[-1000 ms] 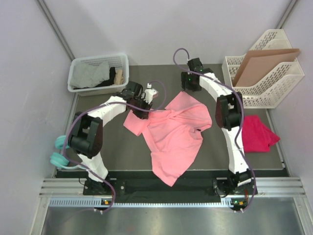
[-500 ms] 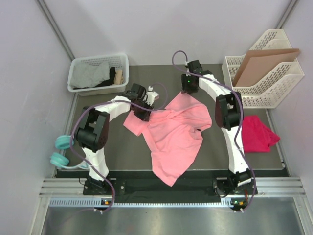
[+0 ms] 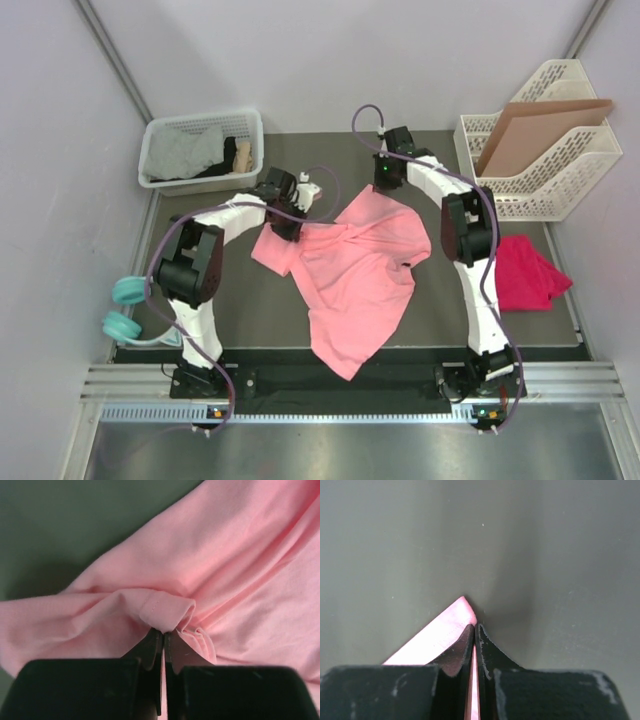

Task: Fold and stack the t-shirts
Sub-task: Flatten the tshirt out

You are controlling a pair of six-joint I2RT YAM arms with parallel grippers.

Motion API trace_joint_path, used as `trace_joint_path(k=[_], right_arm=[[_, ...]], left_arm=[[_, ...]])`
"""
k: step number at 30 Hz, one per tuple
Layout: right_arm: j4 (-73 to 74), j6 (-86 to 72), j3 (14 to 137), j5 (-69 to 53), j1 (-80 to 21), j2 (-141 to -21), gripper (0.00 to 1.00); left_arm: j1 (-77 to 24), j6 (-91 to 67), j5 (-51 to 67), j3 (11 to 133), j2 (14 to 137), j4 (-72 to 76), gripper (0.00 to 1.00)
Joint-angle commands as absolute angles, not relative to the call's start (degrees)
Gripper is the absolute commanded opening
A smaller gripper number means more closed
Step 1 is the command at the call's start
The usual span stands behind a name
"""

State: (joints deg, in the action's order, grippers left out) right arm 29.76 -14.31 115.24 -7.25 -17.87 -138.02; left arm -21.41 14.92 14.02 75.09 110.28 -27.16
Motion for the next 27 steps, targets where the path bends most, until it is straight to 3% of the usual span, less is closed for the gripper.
trace_joint_path(k=[1,8,16,17,18,20,22,25,27], right_arm=[[33.13,-13.71,112.41,-5.28,-18.02,-136.50,0.00],[33.05,-13.80,112.15,-4.04,-17.58,-134.21,0.00],[31.99,-13.98,109.52,-3.08,-17.49,-132.28,0.00],[31.99,-13.97,109.34,-3.08,-17.49,-132.28,0.00],[31.99,-13.89,109.34,-2.99,-17.58,-132.19,0.00],[31.73,-14.06,109.07,-3.08,-17.49,-132.19,0.00],[31.64,-14.06,109.07,-3.25,-17.58,-132.19,0.00],[31.73,-14.06,108.99,-3.34,-17.49,-132.28,0.00],[31.73,-13.97,108.81,-2.99,-17.49,-132.01,0.00]], left_arm=[[-16.45,17.57,12.13,72.78,100.40,-32.76,0.00],[-8.53,27.76,7.65,67.42,82.11,-43.23,0.00],[2.52,44.02,-4.99,55.38,66.28,-43.43,0.01],[3.77,46.30,-5.62,54.24,65.92,-41.33,0.06],[5.00,46.93,-5.80,53.01,65.74,-40.35,0.26],[7.29,46.94,-4.31,53.08,66.70,-39.20,0.55],[7.21,45.45,-2.47,55.18,69.50,-38.76,0.76],[7.21,40.09,3.68,61.50,75.55,-40.68,0.85],[7.21,36.84,6.93,66.41,79.00,-42.79,0.84]])
